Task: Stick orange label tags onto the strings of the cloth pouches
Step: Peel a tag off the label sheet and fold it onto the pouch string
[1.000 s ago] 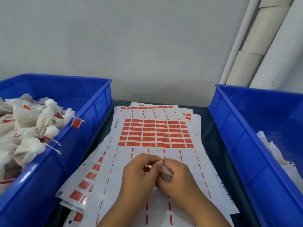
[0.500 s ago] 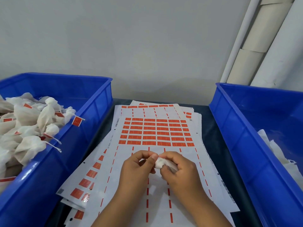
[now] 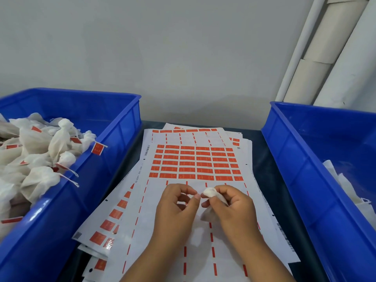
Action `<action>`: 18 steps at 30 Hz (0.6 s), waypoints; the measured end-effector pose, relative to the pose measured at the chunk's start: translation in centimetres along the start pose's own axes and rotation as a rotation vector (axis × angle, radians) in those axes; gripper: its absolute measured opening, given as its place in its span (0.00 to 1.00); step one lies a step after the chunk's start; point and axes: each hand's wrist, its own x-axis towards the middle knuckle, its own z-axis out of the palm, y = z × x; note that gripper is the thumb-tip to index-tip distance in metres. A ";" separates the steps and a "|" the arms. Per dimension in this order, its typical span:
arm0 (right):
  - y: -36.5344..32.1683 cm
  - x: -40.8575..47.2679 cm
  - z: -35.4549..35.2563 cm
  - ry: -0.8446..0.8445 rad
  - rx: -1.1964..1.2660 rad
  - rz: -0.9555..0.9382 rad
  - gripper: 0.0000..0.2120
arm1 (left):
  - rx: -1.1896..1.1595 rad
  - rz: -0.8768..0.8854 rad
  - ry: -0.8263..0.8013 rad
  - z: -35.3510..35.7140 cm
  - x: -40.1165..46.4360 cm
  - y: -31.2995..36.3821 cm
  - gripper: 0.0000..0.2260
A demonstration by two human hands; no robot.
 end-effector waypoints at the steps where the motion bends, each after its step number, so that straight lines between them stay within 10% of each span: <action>1: 0.0 0.0 0.0 -0.009 0.017 0.020 0.03 | 0.024 0.057 -0.011 0.0 -0.1 0.0 0.06; 18: -0.4 0.5 -0.2 -0.072 0.229 0.317 0.12 | 0.219 0.295 -0.009 0.4 0.1 -1.1 0.08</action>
